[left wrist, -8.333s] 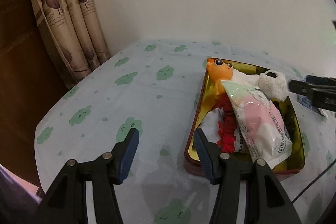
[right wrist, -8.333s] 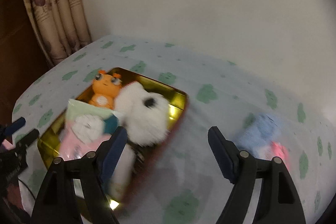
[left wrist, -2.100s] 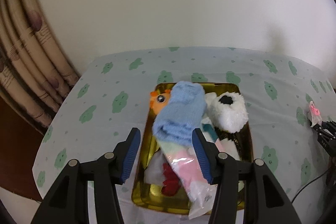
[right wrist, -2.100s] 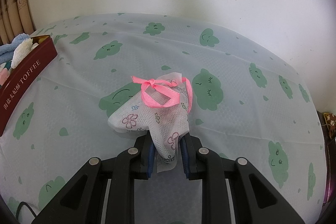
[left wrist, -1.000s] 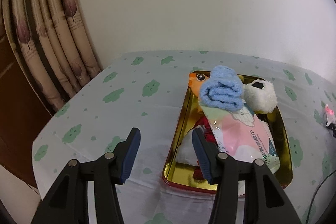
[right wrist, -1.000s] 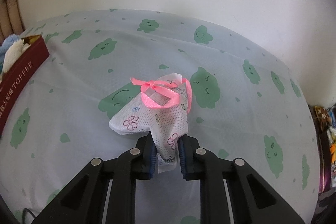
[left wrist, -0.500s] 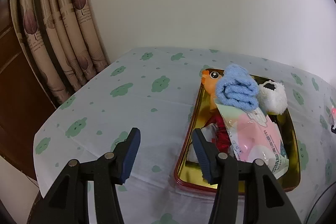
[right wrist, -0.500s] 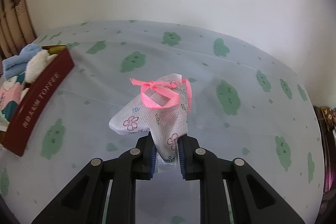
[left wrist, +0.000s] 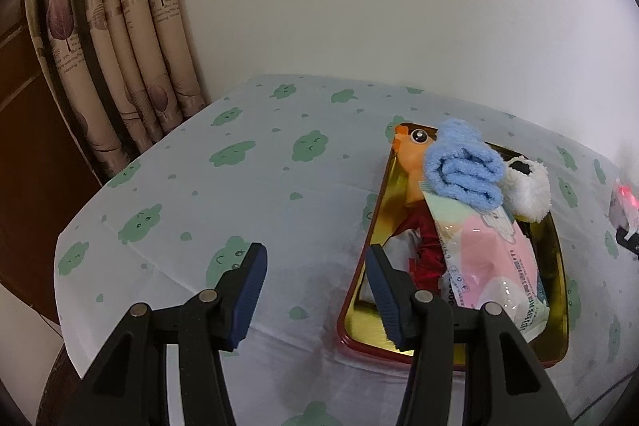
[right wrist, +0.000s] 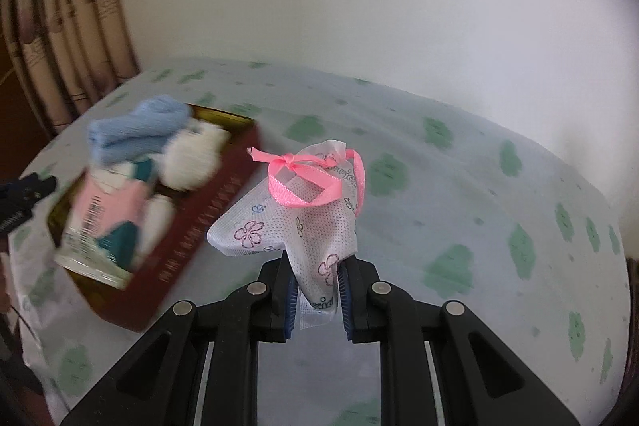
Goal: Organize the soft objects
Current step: 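Carry the white ribbon pouch into the gold tin and open the right tool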
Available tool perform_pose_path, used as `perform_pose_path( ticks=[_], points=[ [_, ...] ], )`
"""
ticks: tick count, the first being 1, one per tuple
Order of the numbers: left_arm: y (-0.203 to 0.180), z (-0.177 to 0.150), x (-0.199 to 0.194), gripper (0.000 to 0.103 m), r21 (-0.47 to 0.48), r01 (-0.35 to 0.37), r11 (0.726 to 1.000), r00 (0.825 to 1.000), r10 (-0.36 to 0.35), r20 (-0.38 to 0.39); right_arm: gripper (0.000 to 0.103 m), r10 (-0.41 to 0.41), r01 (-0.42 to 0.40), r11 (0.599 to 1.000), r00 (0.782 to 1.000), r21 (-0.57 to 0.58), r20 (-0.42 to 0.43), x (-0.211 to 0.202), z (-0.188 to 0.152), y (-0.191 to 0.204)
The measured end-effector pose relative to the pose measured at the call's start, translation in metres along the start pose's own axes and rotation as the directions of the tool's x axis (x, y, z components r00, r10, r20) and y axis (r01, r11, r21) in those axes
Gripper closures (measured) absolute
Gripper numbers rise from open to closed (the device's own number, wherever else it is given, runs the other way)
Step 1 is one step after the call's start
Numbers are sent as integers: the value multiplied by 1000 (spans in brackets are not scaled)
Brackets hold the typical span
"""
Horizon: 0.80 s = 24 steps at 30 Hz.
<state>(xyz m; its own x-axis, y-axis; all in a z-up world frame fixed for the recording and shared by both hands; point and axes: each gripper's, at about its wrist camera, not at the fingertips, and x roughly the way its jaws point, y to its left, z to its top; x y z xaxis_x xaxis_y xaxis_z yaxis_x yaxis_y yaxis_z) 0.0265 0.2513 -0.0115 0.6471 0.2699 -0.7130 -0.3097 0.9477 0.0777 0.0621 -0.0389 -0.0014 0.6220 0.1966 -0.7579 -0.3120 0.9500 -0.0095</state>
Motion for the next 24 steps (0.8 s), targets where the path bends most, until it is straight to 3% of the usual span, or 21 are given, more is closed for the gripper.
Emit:
perform_pose_path(
  ticks=[11,24],
  points=[
    [6,0,5,50,-12,-21,1000,999,21,-25,86,94,-94,989,996,-116,-5,12,23,79],
    [9,0,10,50,-17,-16,1000,999,15,-36,86,126,-133,977,991,-169,-51,36,35,125]
  ],
)
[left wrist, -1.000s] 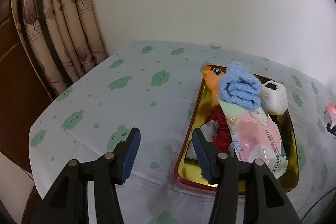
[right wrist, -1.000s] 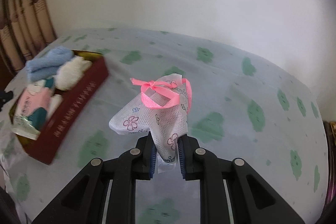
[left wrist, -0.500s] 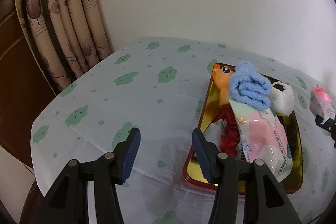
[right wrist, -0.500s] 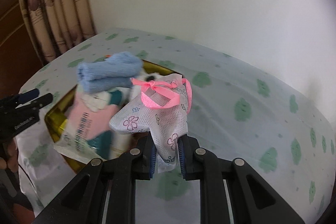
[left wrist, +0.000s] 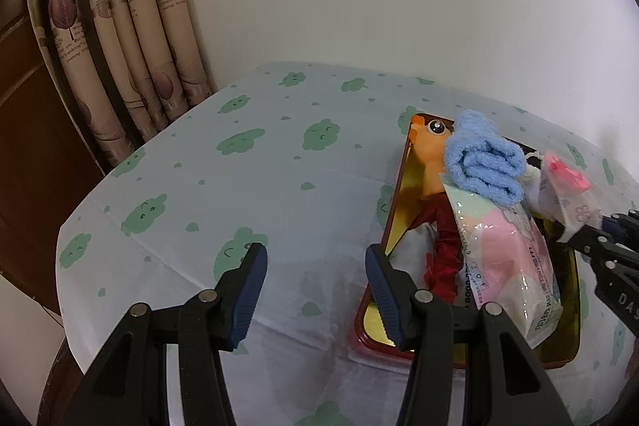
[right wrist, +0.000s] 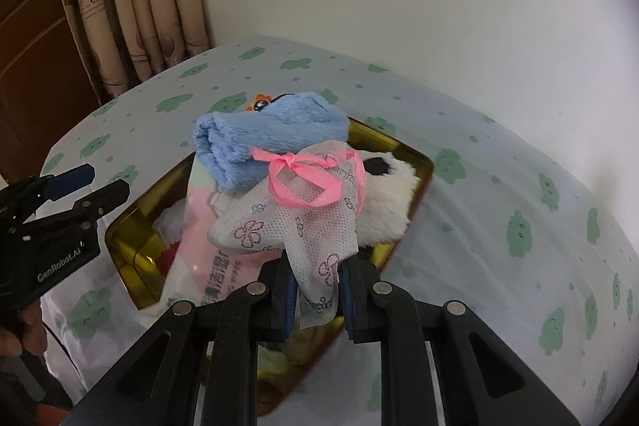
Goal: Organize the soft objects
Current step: 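Carry the white ribbon pouch into the gold tin and open the right tool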
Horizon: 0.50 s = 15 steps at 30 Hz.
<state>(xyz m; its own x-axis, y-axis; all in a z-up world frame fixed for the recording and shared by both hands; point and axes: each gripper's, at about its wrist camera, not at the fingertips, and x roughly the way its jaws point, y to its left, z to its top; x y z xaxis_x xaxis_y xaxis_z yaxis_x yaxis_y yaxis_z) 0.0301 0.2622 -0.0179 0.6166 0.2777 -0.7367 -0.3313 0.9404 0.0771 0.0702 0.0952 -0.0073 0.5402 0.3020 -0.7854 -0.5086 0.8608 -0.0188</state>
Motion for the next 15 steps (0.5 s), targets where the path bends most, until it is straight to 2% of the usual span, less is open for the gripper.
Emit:
perform_pose_path(
  ticks=[15],
  points=[
    [-1,1,-1,50,6,24,1000,1000,-24,6,83,-44,44,999,999,8,-15,30,22,8]
  ],
)
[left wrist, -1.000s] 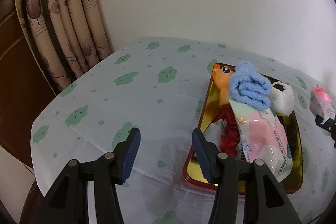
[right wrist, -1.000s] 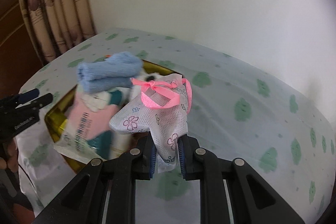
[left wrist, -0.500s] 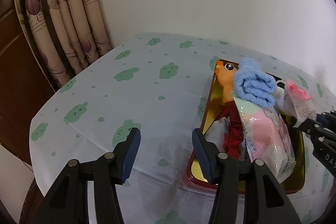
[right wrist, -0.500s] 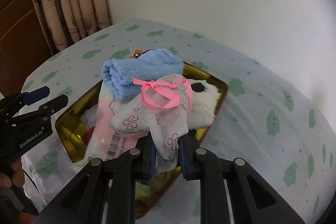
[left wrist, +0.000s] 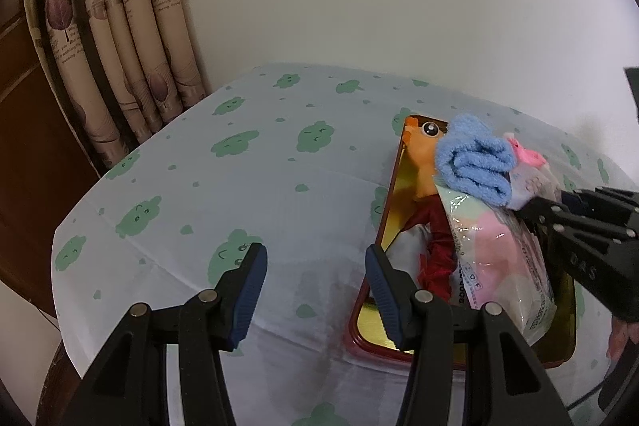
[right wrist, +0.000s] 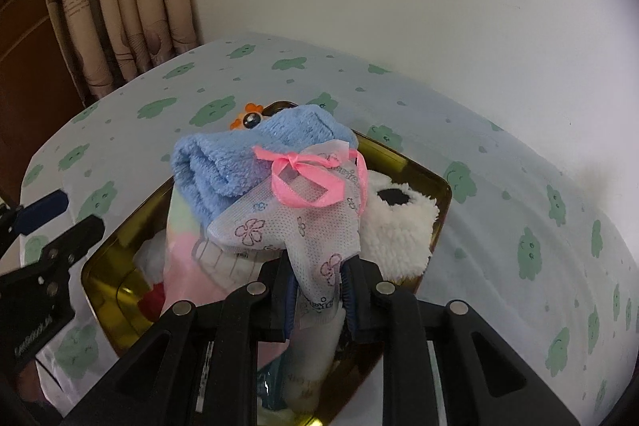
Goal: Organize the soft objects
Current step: 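Carry the white ribbon pouch into the gold tin and open the right tool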
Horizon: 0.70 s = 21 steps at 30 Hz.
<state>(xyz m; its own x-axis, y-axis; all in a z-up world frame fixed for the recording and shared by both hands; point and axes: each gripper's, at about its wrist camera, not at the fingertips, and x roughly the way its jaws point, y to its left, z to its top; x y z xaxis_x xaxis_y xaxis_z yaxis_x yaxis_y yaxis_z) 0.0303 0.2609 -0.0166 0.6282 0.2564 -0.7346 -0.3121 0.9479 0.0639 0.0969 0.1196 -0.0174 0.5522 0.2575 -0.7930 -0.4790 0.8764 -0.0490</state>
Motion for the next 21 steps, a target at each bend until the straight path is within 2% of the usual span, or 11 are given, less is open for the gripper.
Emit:
perform_pose_path(
  ticks=[6,8,13,15,18,21],
  points=[
    [-2,0,0,50,3,-1,1000,1000,1,0,81,-8,8,1000,1000,8,4,1,2,-1],
    [-2,1,1,50,-1,2,1000,1000,-2,-2,75,-8,8,1000,1000,13,9,0,2,-2],
    [-4,0,0,50,1,11,1000,1000,-11,-7,46,8,-9,999,999,32,33,-10,-1,0],
    [-4,0,0,50,5,13,1000,1000,-13,-5,40,15,-17,999,999,33,40,-15,-3,2],
    [-6,-1,-2,50,6,16,1000,1000,-16,-4,38,20,-22,999,999,33,41,-21,-6,5],
    [-6,-1,-2,50,7,19,1000,1000,-19,-4,28,26,-28,999,999,42,37,-27,-9,7]
  ],
)
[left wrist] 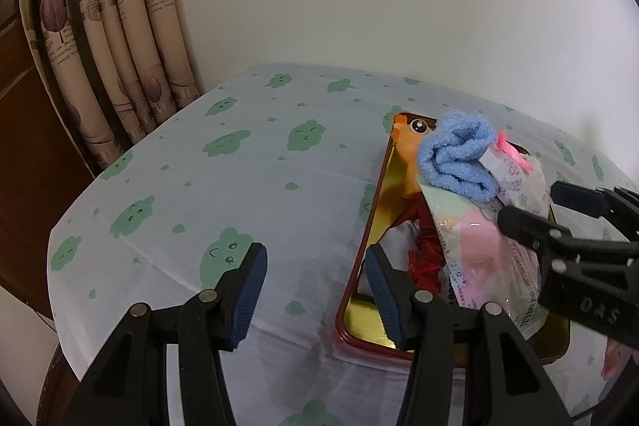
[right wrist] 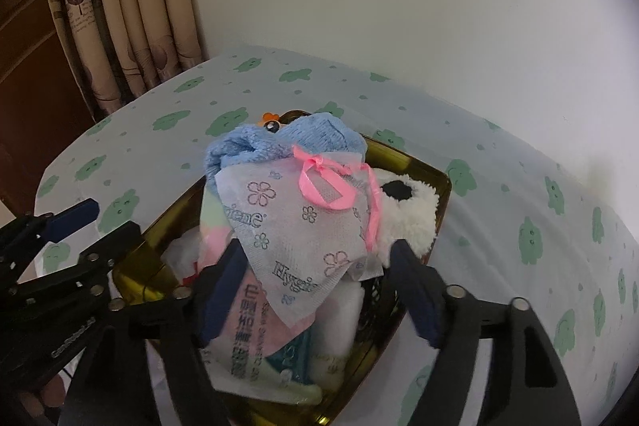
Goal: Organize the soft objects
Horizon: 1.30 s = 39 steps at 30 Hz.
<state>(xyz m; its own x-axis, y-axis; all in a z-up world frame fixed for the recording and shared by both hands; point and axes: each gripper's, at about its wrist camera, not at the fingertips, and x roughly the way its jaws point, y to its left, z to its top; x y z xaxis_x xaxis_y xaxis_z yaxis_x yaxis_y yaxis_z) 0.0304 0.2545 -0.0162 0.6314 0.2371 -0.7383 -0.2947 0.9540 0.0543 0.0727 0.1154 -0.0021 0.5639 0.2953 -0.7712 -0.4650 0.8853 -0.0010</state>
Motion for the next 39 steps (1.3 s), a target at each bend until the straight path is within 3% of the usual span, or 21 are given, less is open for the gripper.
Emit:
perform_pose_path(
  ticks=[15,22,39],
  points=[
    [-14,-2,-8,50,55,-8,998,1000,7,30,15,13,-14,995,1000,97,13,-41,-31,-5],
    [-18,-2,-11,50,68,-1,998,999,-2,43,14,-25,23,991,999,130,19,-52,-52,-8],
    [-18,-3,-10,50,61,-3,998,1000,1,30,14,10,-6,991,1000,136,-27,-46,-67,-4]
  ],
)
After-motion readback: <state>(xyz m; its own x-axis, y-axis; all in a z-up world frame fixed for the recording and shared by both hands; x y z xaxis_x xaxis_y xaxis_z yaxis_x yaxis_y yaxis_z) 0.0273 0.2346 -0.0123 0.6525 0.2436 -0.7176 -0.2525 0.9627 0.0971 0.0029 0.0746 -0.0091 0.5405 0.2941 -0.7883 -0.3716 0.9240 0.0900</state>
